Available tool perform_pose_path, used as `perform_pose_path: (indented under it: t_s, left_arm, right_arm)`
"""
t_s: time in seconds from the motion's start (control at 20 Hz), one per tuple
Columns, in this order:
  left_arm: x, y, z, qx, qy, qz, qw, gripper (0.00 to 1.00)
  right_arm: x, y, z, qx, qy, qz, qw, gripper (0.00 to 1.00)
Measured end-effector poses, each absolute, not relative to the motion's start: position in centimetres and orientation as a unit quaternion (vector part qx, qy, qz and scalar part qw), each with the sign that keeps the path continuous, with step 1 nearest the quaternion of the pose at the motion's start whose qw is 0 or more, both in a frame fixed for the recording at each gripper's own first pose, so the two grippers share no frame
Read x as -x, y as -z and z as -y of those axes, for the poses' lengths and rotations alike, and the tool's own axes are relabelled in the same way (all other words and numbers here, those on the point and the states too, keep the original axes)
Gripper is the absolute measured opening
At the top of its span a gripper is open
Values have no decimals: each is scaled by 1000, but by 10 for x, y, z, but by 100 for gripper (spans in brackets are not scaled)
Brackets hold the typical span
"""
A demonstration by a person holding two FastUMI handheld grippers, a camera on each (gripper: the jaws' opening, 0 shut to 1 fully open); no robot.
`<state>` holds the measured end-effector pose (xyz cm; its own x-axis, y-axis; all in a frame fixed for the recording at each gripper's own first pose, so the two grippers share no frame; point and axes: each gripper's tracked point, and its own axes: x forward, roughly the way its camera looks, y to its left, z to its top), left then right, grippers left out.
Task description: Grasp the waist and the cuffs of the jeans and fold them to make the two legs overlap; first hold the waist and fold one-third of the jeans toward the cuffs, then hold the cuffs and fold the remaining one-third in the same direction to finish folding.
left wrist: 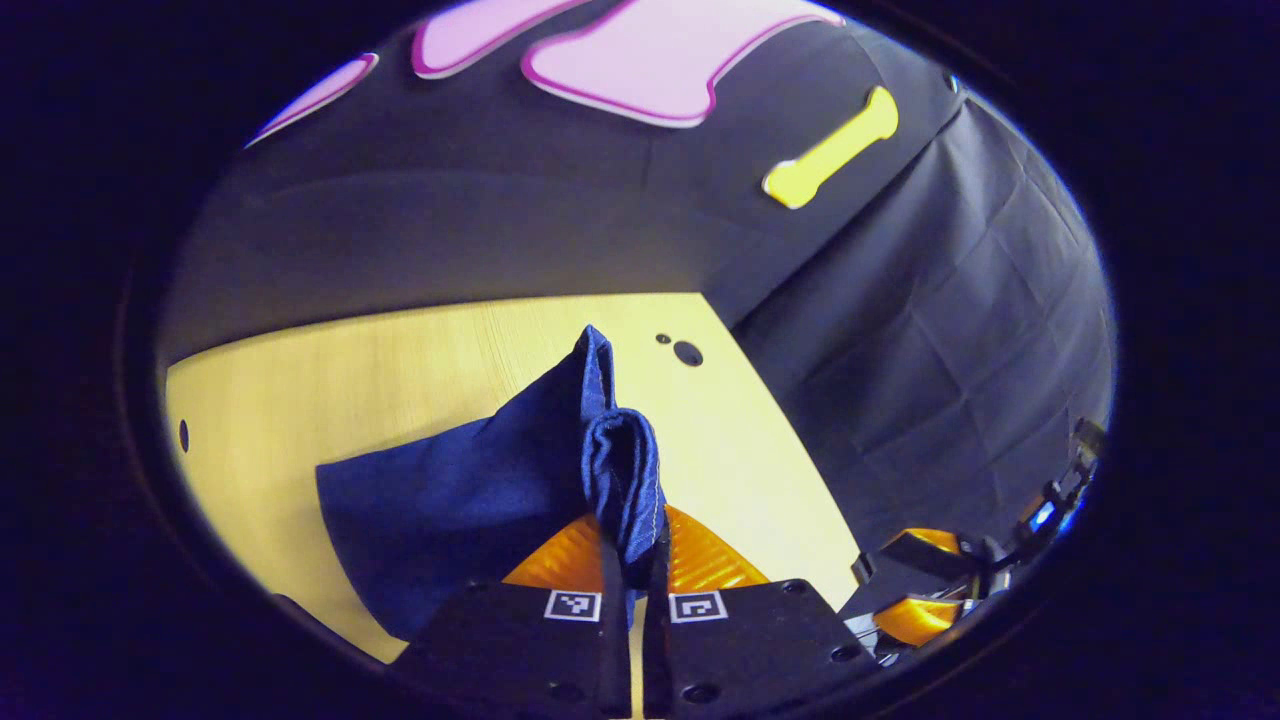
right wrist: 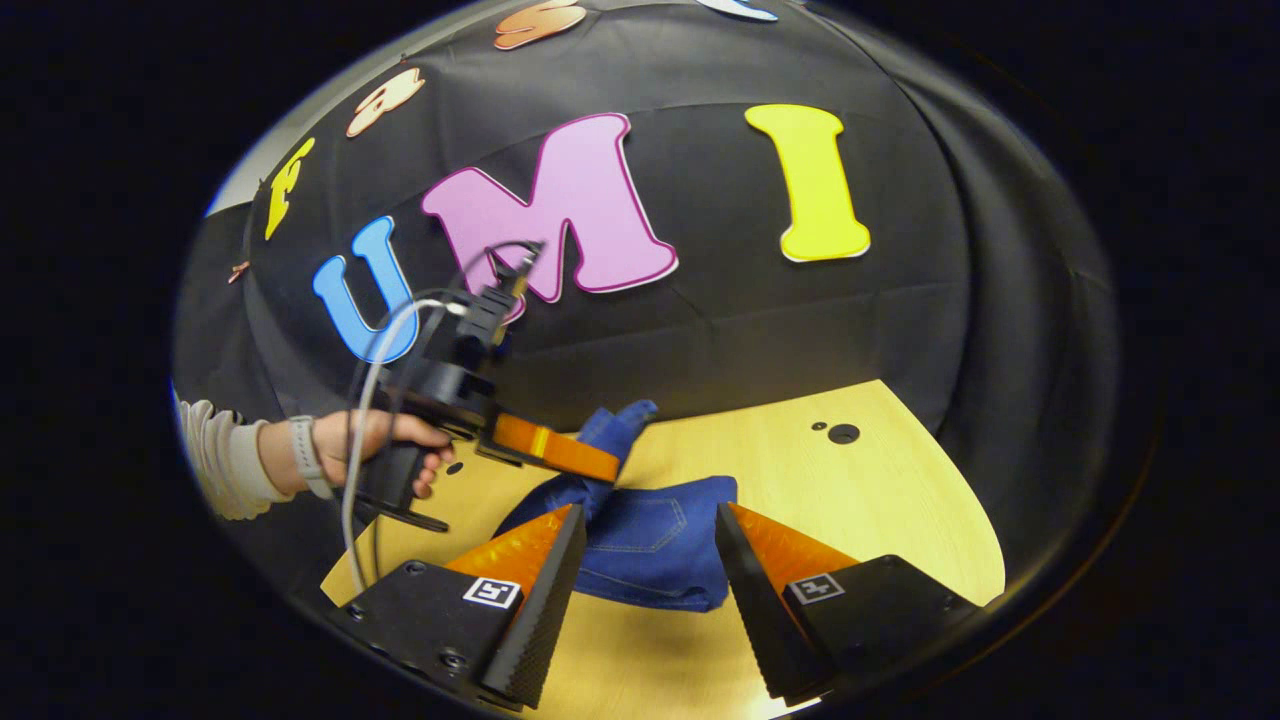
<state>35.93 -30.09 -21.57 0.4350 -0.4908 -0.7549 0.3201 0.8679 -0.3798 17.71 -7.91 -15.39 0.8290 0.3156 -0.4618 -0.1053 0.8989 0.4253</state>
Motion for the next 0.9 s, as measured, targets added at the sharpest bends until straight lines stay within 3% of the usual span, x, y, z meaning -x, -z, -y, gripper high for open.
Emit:
perform_pose_path:
  t_s: [0.15,0.3,0.35,0.45,0.5,0.65,0.85,0.9]
  left_arm:
    - [-349,279,330,15,214,-528,822,7]
    - [-329,289,357,3,219,-534,817,20]
    - [-325,288,370,9,230,-530,816,30]
    - [-320,267,391,12,248,-505,826,86]
    - [-314,248,395,15,262,-486,834,93]
    - [-288,186,386,28,280,-405,870,97]
    - [-228,95,332,16,236,-269,934,97]
    - [-206,74,318,6,220,-234,947,97]
  right_arm:
    - [-166,170,98,-176,-112,-283,936,81]
    - [-161,181,113,-161,-114,-295,935,81]
    - [-160,181,118,-161,-116,-294,935,81]
    - [-159,176,122,-163,-120,-292,935,81]
    - [-160,171,124,-163,-120,-288,936,81]
    - [-155,145,128,-152,-121,-265,944,82]
    - [-128,104,122,-129,-133,-227,956,83]
    - [-117,92,119,-125,-137,-220,958,94]
